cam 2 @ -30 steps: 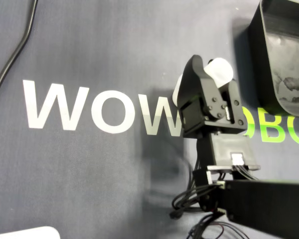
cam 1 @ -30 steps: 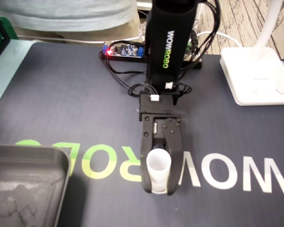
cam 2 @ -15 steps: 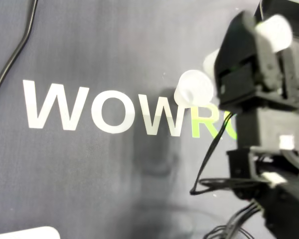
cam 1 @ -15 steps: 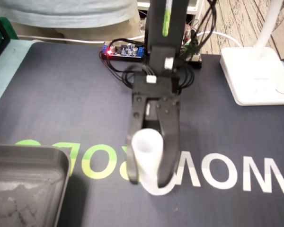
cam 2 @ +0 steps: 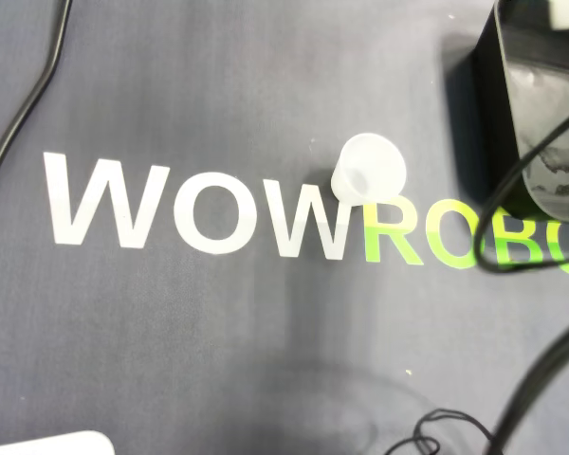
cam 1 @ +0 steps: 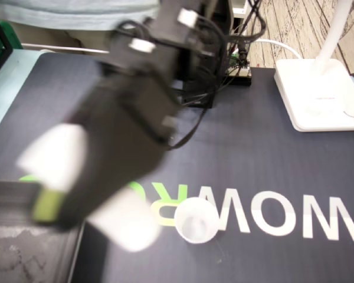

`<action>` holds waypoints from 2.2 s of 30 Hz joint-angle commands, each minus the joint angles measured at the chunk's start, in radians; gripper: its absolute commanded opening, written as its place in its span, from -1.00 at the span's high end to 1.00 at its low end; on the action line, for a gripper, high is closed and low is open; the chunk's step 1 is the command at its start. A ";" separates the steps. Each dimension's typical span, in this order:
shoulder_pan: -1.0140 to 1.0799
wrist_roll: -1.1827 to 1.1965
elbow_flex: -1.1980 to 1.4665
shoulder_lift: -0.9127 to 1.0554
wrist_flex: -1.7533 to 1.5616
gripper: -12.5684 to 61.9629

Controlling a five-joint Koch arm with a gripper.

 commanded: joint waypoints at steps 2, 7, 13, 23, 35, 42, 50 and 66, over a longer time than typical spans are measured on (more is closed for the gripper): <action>0.071 0.199 -0.163 -0.057 0.044 0.59; 0.170 0.581 -0.347 -0.219 0.115 0.65; 0.204 1.094 -0.413 -0.368 0.100 0.66; 0.227 1.709 -0.492 -0.568 -0.052 0.66; 0.255 1.859 -0.529 -0.653 -0.067 0.65; 0.241 1.505 -0.531 -0.581 -0.074 0.64; 0.156 0.940 -0.270 -0.261 -0.074 0.64; -0.371 -0.318 0.543 0.264 -0.387 0.64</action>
